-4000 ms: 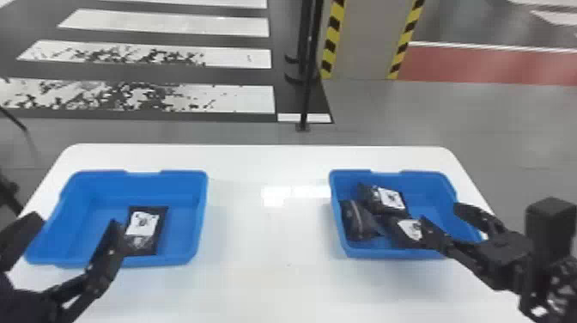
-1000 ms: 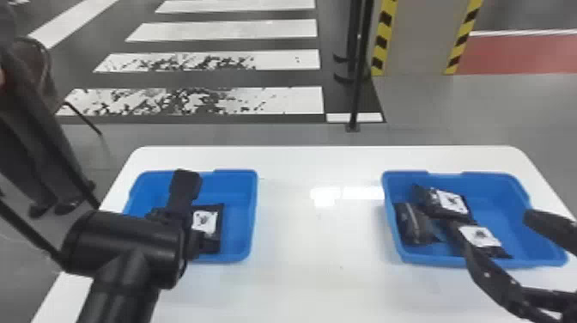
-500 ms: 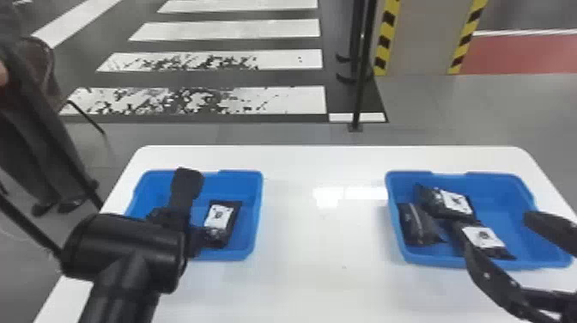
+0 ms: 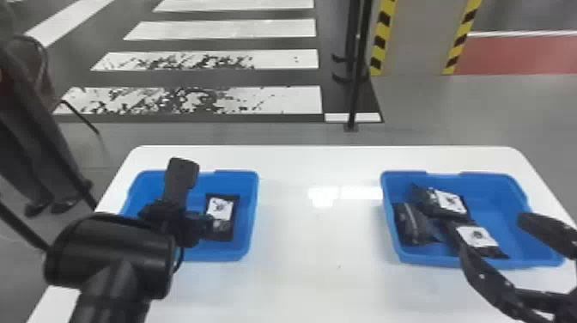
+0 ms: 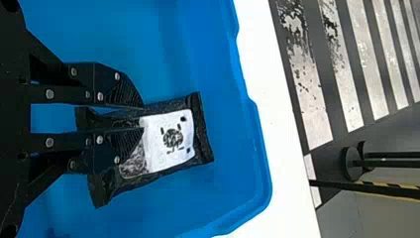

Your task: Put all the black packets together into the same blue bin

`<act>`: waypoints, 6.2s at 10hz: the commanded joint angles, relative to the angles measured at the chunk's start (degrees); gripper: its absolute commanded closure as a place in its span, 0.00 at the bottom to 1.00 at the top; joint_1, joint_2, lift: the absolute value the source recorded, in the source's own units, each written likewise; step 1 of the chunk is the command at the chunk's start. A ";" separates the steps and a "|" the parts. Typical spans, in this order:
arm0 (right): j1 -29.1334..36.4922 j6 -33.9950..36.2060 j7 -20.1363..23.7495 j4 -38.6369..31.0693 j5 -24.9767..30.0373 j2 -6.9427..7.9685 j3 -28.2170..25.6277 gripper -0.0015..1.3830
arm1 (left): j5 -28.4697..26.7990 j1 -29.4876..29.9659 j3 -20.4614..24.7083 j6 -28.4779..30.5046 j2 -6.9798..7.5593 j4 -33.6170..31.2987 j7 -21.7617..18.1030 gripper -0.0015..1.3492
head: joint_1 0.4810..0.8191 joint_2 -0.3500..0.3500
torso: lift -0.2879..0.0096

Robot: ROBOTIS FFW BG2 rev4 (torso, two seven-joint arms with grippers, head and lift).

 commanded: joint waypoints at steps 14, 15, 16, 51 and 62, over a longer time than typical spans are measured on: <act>1.02 -0.10 0.18 0.17 1.25 1.37 -1.54 0.12 | 2.40 -1.15 -1.78 -0.16 0.18 2.93 -1.39 0.07 | 0.63 0.50 | 0.60; 0.88 -0.10 0.27 0.45 1.25 1.37 -1.54 0.12 | 2.40 -1.57 -1.89 -0.87 0.18 3.92 -1.48 0.07 | 0.63 0.50 | 0.60; 0.74 -0.10 0.35 0.59 1.25 1.37 -1.54 0.12 | 2.86 -1.99 -2.12 -1.29 0.26 4.76 -1.48 0.08 | 0.63 0.50 | 0.60; -31.19 4.40 -0.96 22.81 -23.20 -4.88 24.17 0.52 | 21.48 22.19 -15.49 -19.85 4.40 -33.21 -3.77 0.91 | 0.63 0.38 | 0.60; -28.79 4.40 -4.39 18.73 -22.06 -4.00 17.20 0.83 | 21.02 24.44 -11.26 -26.88 2.99 -30.68 -4.21 0.07 | 0.63 0.41 | 0.60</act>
